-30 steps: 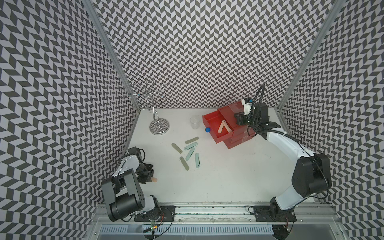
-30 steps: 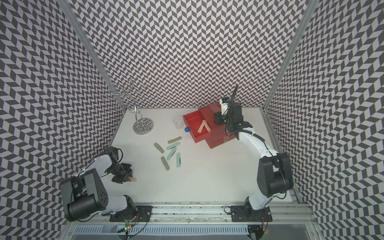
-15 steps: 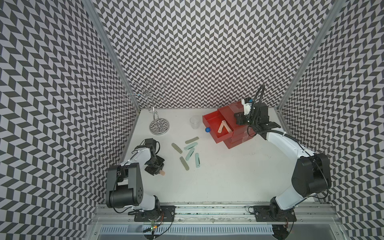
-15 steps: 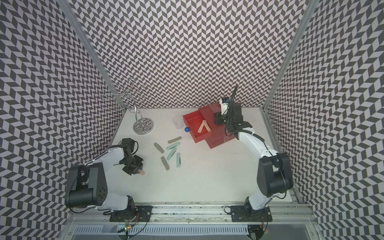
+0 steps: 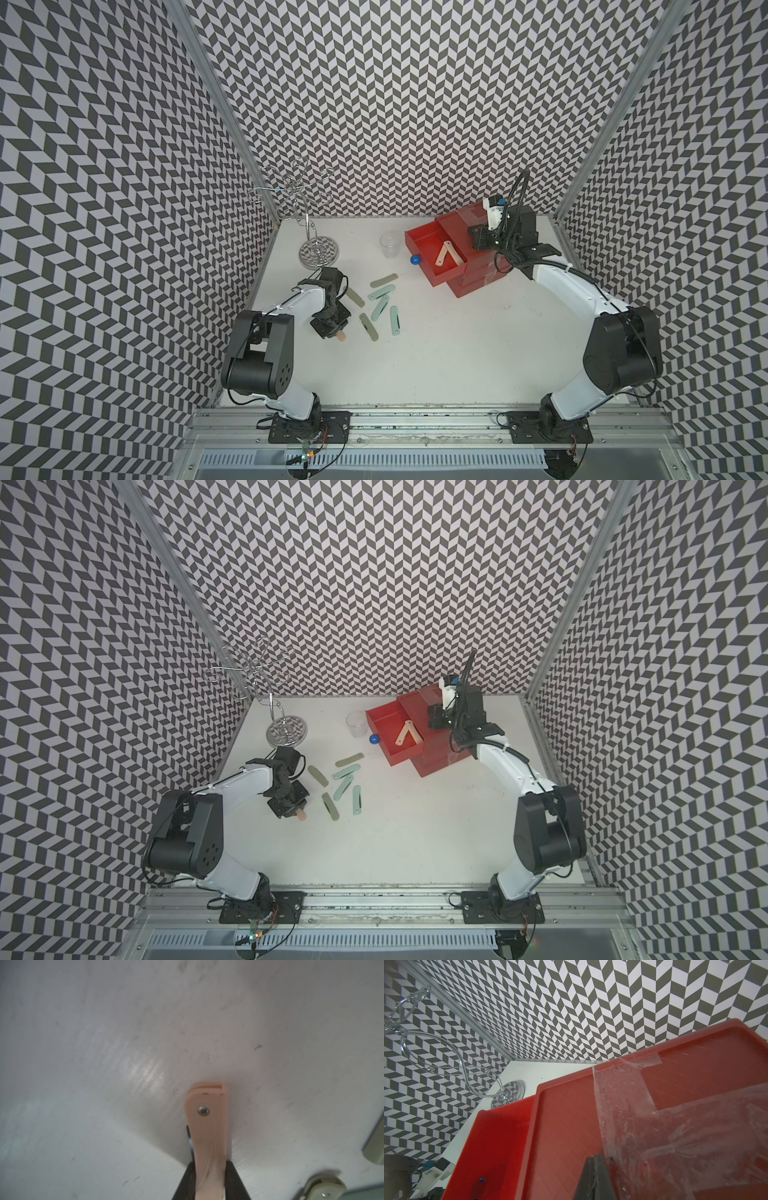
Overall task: Place the fruit knives into the drawer by color
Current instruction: Pick up the fruit knife from the center of the board.
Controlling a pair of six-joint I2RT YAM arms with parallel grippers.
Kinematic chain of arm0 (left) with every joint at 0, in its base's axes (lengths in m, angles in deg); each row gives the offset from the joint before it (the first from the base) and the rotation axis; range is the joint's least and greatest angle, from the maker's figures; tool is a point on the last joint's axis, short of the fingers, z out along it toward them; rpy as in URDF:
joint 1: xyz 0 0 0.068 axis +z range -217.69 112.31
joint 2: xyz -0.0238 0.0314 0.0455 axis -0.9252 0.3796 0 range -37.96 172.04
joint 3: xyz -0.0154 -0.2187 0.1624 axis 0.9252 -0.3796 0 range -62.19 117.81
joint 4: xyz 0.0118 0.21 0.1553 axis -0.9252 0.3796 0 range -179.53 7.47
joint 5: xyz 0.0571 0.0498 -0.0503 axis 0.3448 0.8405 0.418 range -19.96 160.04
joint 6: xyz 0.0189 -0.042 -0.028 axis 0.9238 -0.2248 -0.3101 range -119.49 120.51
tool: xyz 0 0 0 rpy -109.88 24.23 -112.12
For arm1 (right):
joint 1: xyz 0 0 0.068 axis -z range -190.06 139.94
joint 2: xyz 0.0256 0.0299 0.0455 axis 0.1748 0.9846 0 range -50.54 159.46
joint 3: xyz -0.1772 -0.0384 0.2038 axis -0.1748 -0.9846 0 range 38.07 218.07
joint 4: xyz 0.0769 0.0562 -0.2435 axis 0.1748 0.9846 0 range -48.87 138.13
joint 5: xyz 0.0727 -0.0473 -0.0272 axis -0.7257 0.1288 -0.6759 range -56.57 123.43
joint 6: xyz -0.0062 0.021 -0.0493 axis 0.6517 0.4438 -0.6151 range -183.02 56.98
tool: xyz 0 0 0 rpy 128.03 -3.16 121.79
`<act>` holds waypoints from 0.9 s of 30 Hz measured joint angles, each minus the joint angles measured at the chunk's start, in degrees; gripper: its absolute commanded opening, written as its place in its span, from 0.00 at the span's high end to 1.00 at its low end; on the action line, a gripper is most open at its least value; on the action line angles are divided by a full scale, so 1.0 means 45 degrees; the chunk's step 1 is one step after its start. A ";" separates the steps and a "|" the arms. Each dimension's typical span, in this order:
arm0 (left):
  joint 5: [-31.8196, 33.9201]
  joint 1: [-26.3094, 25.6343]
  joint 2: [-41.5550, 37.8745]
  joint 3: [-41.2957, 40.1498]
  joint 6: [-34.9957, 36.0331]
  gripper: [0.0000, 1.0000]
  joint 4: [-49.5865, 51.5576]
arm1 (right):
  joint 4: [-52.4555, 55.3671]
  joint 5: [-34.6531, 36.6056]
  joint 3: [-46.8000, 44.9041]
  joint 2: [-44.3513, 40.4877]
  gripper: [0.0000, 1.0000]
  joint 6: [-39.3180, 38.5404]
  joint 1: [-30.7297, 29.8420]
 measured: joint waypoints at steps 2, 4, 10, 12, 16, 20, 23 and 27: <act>0.0044 -0.0189 -0.0005 0.0010 0.0126 0.76 -0.0044 | 0.0000 0.0019 0.0000 0.0000 1.00 0.0000 0.0000; 0.0044 -0.0355 -0.0019 0.0010 0.0223 0.76 -0.0083 | 0.0000 0.0029 -0.0005 0.0000 1.00 0.0000 0.0000; 0.0029 -0.0840 -0.0209 0.0087 0.0413 0.76 -0.0097 | -0.0019 0.0083 -0.0015 0.0005 1.00 0.0005 0.0000; 0.0024 -0.0981 -0.0340 0.0243 0.0442 0.76 -0.0049 | -0.0034 0.0087 -0.0029 0.0005 1.00 0.0010 0.0000; 0.0010 -0.1297 -0.0661 0.0831 0.0495 0.76 0.0053 | -0.0063 0.0092 -0.0044 0.0010 1.00 0.0015 0.0000; -0.0092 -0.1613 -0.0879 0.1632 0.0500 0.76 0.0214 | -0.0112 0.0117 -0.0078 0.0015 1.00 0.0024 0.0000; -0.0209 -0.1783 -0.0962 0.2351 0.0505 0.76 0.0466 | -0.0121 0.0131 -0.0083 0.0039 1.00 0.0029 0.0000; -0.0277 -0.2006 -0.1112 0.3517 0.0495 0.76 0.0792 | -0.0146 0.0175 -0.0087 0.0068 1.00 0.0034 -0.0005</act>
